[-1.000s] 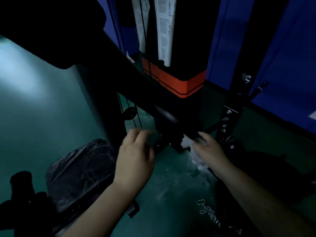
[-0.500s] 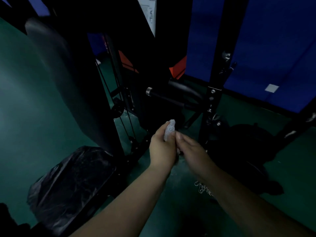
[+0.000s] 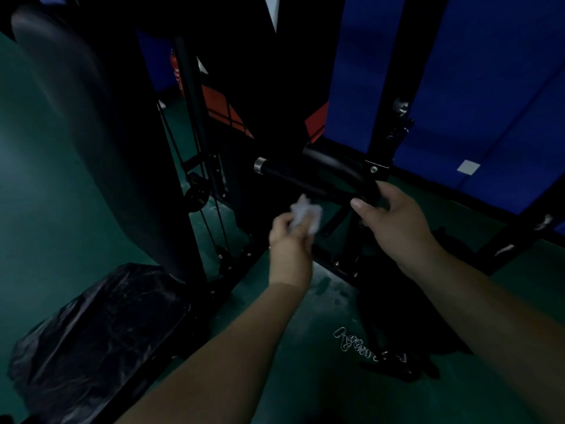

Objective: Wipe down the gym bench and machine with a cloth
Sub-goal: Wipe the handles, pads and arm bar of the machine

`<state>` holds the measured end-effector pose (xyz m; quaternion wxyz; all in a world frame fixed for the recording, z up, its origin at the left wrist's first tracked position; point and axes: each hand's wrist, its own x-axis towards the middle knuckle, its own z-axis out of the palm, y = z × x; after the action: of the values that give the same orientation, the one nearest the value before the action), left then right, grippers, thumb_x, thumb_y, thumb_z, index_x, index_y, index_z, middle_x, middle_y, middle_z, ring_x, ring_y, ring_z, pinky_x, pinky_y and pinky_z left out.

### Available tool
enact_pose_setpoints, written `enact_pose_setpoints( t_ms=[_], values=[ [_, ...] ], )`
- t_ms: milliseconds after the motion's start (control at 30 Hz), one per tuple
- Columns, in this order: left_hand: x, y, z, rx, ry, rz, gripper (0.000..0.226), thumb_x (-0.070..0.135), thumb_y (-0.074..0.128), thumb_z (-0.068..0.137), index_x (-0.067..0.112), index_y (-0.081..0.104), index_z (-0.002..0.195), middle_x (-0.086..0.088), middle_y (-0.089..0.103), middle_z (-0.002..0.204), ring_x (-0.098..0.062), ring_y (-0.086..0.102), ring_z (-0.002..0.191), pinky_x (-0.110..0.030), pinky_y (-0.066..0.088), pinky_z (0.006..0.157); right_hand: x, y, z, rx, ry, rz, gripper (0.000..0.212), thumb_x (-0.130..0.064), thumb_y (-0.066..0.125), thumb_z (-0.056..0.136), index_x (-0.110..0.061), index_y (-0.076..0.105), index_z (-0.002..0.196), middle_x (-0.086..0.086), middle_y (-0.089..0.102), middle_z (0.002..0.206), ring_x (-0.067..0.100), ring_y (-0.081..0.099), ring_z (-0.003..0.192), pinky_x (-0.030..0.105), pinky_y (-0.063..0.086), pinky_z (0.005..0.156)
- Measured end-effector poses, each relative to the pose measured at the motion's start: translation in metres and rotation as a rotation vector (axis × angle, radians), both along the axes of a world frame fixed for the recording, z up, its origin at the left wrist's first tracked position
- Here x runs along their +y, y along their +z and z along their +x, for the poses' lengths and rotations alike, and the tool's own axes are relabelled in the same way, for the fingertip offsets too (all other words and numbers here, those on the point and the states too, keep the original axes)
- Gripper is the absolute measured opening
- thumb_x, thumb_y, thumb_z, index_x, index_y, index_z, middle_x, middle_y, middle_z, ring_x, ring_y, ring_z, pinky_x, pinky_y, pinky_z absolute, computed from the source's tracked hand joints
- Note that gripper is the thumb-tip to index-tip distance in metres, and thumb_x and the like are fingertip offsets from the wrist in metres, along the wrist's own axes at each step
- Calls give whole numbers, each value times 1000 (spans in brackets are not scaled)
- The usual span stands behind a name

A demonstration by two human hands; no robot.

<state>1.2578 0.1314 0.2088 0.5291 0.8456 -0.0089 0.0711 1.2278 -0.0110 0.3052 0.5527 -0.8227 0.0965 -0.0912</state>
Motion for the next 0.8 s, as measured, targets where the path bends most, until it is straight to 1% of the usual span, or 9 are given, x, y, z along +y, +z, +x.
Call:
enact_pose_setpoints(
  t_ms=[100,200,267,333,467,533,600,700,800],
  values=[
    [15,3,1,-55,210,69,33,13,51,97,10,54,130,-1,43,121,19,41,89,6,28,79,0,4,0,-3,9,-102,16,-23,59,93,-33,55,104,-12,61,95,4,58,87,20,45,76],
    [6,27,16,-255,160,78,41,6,49,97,10,46,137,1,32,129,27,34,105,6,26,88,1,3,1,5,0,-185,14,-24,57,94,-32,53,105,-11,57,95,1,52,83,18,39,71],
    [-5,35,25,-292,3,89,42,6,48,96,13,46,137,-2,29,139,2,38,124,-18,36,104,0,2,2,18,-12,-234,17,-25,56,95,-28,55,112,-9,55,98,2,50,83,17,36,68],
    [-3,18,34,-237,-67,223,45,4,46,93,18,48,136,-7,28,146,-24,37,129,-34,37,105,0,4,2,45,-2,-272,24,-26,55,95,-24,56,119,-8,54,101,6,50,87,15,34,67],
    [15,1,31,-97,121,277,36,23,48,96,18,49,132,-10,42,140,-15,51,111,-16,40,84,-2,4,3,49,19,-280,26,-26,55,95,-22,57,122,-6,56,105,7,51,89,18,37,69],
    [13,19,16,-166,141,239,40,14,47,99,15,45,139,-5,39,137,-9,43,114,-3,31,89,-1,2,3,30,6,-259,25,-24,55,95,-21,57,120,-7,56,101,3,50,84,12,35,66],
    [6,33,9,-264,73,165,42,9,48,98,9,45,140,-4,36,135,0,36,113,6,20,90,1,2,2,28,-12,-227,27,-23,56,95,-20,56,121,-7,55,101,5,51,86,15,36,67],
    [-5,53,11,-196,-140,251,43,9,48,97,10,45,139,-11,35,141,-18,42,121,2,20,85,0,3,0,26,-16,-206,29,-21,58,93,-19,56,122,-10,56,94,11,53,93,22,37,75],
    [2,71,5,-111,-139,214,43,10,47,97,14,46,140,-9,39,138,-21,46,120,-1,21,85,-1,11,-4,15,33,-216,29,-22,58,93,-21,57,122,-13,56,93,7,53,90,17,39,69]
  ],
)
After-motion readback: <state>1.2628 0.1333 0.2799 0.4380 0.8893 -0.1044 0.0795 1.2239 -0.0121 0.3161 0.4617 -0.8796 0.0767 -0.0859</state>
